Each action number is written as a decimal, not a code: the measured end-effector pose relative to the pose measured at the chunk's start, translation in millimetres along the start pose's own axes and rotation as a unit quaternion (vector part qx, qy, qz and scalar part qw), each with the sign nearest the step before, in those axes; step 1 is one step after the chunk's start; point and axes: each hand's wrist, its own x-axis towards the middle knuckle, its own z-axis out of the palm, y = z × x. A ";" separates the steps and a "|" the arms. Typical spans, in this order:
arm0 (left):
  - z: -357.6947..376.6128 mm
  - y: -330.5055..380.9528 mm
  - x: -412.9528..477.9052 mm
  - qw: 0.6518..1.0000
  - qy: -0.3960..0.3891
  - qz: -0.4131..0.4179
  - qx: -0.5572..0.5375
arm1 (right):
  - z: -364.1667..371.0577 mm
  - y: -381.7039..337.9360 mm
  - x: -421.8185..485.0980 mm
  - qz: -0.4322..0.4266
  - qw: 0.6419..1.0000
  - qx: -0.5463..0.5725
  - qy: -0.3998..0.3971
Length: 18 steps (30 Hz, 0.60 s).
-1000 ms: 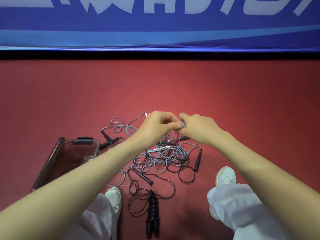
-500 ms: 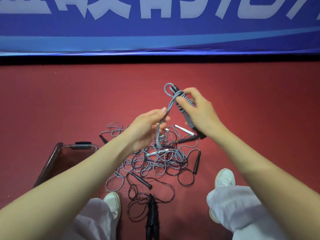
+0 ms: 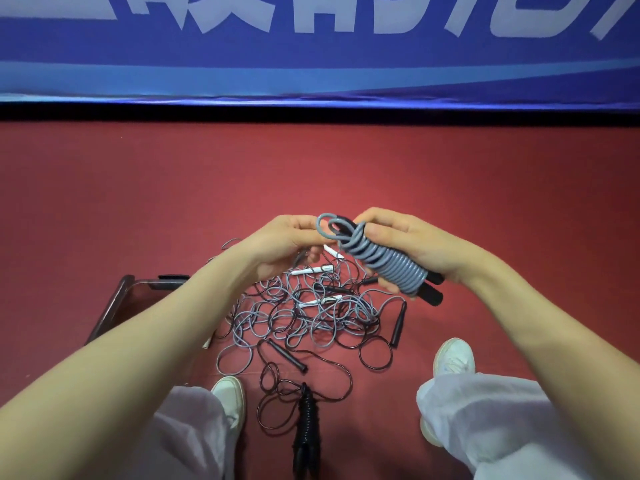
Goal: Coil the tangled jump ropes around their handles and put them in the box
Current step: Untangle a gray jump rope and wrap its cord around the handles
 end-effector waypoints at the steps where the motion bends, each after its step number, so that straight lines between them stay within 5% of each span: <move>1: 1.0 2.8 1.1 1.000 0.002 -0.009 -0.016 | 0.2 -1.6 -0.4 0.005 1.000 -0.015 0.000; 6: 6.1 14.2 -4.4 0.994 0.019 -0.066 0.090 | 8.4 -8.3 1.3 0.117 0.971 -0.204 -0.033; 8: 14.0 9.7 -3.9 0.985 0.061 -0.031 0.157 | 13.4 -2.4 8.7 0.155 0.927 -0.342 -0.018; 12: 22.8 -1.2 1.7 0.983 0.123 0.065 0.121 | 8.6 8.9 16.7 0.163 0.853 -0.488 0.091; 18: 33.0 4.9 -4.0 0.972 0.149 0.181 -0.024 | 0.7 14.7 19.0 0.019 0.929 -0.289 0.229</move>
